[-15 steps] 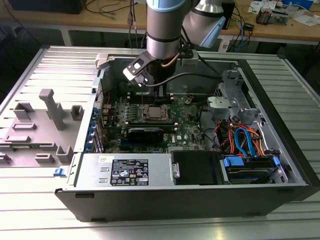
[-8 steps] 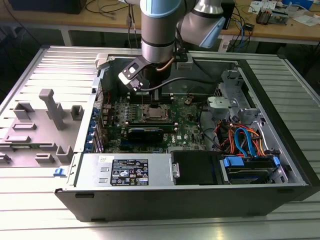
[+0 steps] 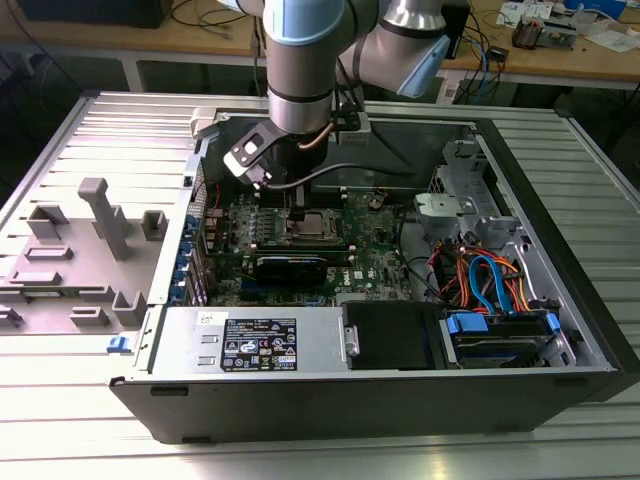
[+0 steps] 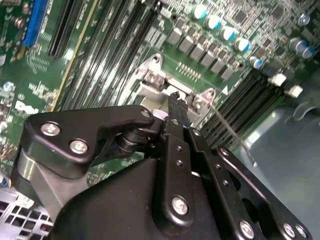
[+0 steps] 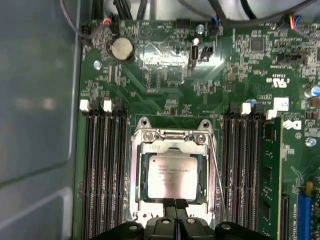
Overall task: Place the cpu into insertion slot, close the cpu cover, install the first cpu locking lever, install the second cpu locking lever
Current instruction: 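Close the cpu cover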
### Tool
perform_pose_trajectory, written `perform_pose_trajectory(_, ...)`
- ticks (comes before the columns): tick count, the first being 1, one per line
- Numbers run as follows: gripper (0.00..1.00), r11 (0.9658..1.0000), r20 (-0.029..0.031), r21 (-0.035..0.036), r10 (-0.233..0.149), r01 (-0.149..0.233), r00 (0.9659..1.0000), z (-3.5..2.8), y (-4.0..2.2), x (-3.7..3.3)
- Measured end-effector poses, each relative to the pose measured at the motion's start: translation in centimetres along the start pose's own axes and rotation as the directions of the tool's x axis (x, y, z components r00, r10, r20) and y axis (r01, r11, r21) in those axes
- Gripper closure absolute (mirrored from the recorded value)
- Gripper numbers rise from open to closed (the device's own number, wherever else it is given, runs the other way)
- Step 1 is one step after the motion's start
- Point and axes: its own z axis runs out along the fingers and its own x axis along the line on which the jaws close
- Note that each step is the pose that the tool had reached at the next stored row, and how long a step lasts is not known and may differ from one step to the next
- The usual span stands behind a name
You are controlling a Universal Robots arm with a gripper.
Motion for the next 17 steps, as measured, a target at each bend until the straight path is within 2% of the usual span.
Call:
perform_pose_trajectory(2, 0.89, 1.0000, -0.0007, 0.0011, -0.002, 0.002, 1.0000, 0.47, -0.20, -0.01)
perform_pose_trajectory(7, 0.89, 0.9999, -0.0013, 0.0101, -0.002, 0.002, 1.0000, 1.12, -0.27, -0.03)
perform_pose_trajectory(10, 0.89, 0.9999, -0.0019, 0.0106, -0.003, 0.003, 1.0000, 0.98, -0.28, -0.02)
perform_pose_trajectory(12, 0.89, 0.9999, -0.0016, 0.0107, -0.003, 0.003, 1.0000, 0.21, -0.28, 0.00)
perform_pose_trajectory(14, 0.89, 0.9999, -0.0016, 0.0106, -0.003, 0.003, 1.0000, 0.19, -0.15, 0.00)
perform_pose_trajectory(17, 0.89, 0.9999, -0.0016, 0.0107, -0.003, 0.003, 1.0000, 0.19, 0.46, -0.03)
